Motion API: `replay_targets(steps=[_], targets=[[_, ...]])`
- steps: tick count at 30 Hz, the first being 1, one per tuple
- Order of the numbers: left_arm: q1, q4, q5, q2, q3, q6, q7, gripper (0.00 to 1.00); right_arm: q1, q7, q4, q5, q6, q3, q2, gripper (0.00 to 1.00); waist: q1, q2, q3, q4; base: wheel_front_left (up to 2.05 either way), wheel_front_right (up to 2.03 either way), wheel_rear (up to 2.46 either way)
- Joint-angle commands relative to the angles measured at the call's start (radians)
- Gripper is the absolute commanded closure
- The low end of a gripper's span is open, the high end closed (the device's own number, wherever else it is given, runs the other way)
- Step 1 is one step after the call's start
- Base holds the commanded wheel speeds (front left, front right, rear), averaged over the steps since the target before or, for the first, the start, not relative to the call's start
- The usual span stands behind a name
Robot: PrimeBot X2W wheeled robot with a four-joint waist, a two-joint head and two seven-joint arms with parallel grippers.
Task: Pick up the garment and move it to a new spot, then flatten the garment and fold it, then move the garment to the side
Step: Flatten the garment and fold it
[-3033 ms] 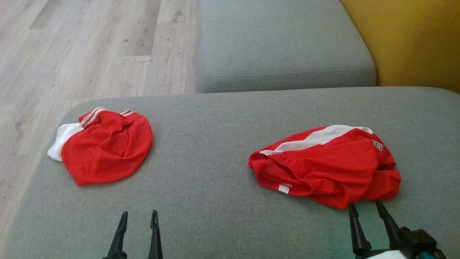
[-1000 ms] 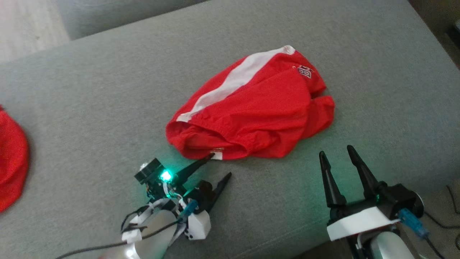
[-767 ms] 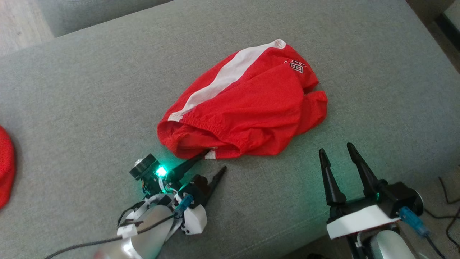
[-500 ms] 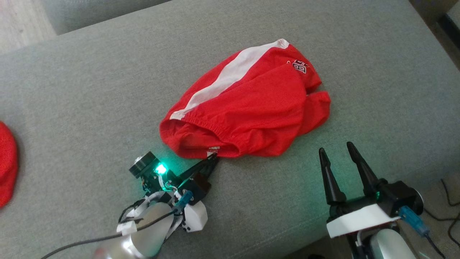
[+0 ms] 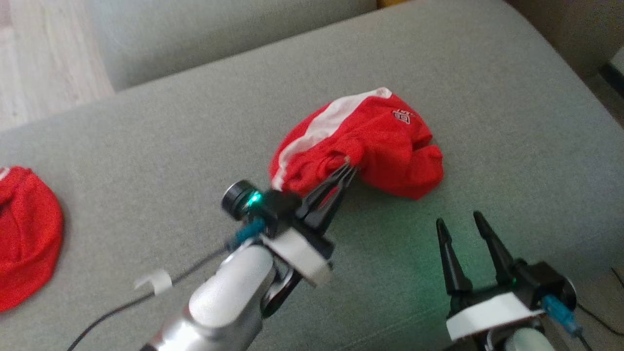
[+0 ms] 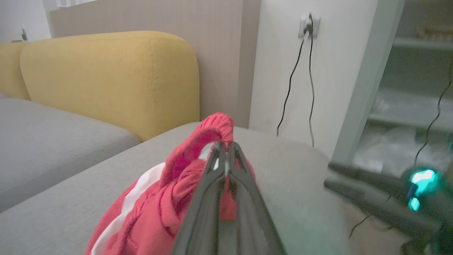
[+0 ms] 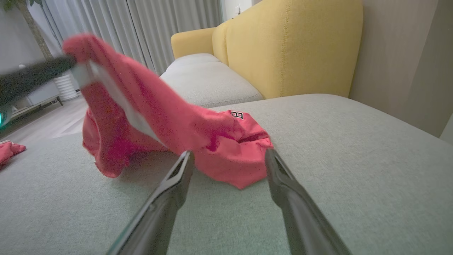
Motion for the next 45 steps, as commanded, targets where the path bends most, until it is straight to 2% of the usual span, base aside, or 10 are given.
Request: replay_targets(steps=[1, 3, 6, 10, 13, 14, 20, 28, 37, 45], targets=[[-0.081, -0.063, -0.062, 0.000, 0.021, -0.005, 0.012, 1.00, -0.009, -0.004, -0.024, 0.008, 0.007, 0.017, -0.006, 0.00, 0.0001, 0.0000, -0.039, 0.005, 0.00, 0.00, 0.00], [-0.130, -0.147, -0.211, 0.018, 0.014, -0.005, 0.063, 1.00, 0.002, -0.004, -0.022, 0.007, 0.007, 0.017, -0.006, 0.00, 0.0001, 0.0000, -0.063, 0.008, 0.00, 0.00, 0.00], [-0.192, -0.261, -0.410, 0.046, 0.061, -0.005, 0.148, 1.00, 0.015, -0.004, -0.020, 0.004, 0.007, 0.013, -0.006, 0.00, 0.0001, 0.0000, -0.089, 0.014, 0.00, 0.00, 0.00], [-0.243, -0.306, -0.541, 0.093, 0.142, 0.009, 0.257, 1.00, 0.027, -0.004, -0.023, 0.004, 0.007, -0.002, -0.006, 0.00, 0.0001, 0.0000, -0.103, 0.036, 0.00, 0.00, 0.00], [-0.245, -0.246, -0.541, 0.154, 0.150, 0.043, 0.324, 1.00, 0.028, -0.004, -0.021, 0.010, 0.007, 0.002, -0.006, 0.00, 0.0001, 0.0000, -0.097, 0.058, 0.00, 0.00, 0.00], [-0.230, -0.185, -0.529, 0.192, 0.138, 0.053, 0.354, 1.00, 0.025, -0.004, -0.015, 0.015, 0.007, 0.009, -0.006, 0.00, 0.0001, 0.0000, -0.087, 0.073, 0.00, 0.00, 0.00], [-0.211, -0.041, -0.491, 0.259, 0.121, 0.043, 0.345, 1.00, -0.005, -0.004, 0.034, 0.056, 0.007, 0.057, -0.006, 0.00, 0.0001, 0.0000, -0.022, 0.116, 0.00, 0.00, 0.00], [-0.269, 0.009, -0.479, 0.264, 0.097, 0.013, 0.333, 1.00, -0.096, -0.004, 0.150, 0.117, 0.007, 0.150, -0.006, 0.00, 0.0001, 0.0000, 0.037, 0.170, 0.00, 0.00, 0.00], [-0.321, 0.031, -0.470, 0.253, 0.055, -0.001, 0.323, 1.00, -0.212, -0.004, 0.274, 0.199, 0.007, 0.234, -0.006, 0.00, 0.0001, 0.0000, 0.066, 0.216, 0.00, 0.00, 0.00], [-0.339, 0.040, -0.475, 0.255, 0.030, -0.004, 0.310, 1.00, -0.245, -0.004, 0.320, 0.187, 0.007, 0.203, -0.006, 0.00, 0.0001, 0.0000, 0.072, 0.227, 0.00, 0.00, 0.00]])
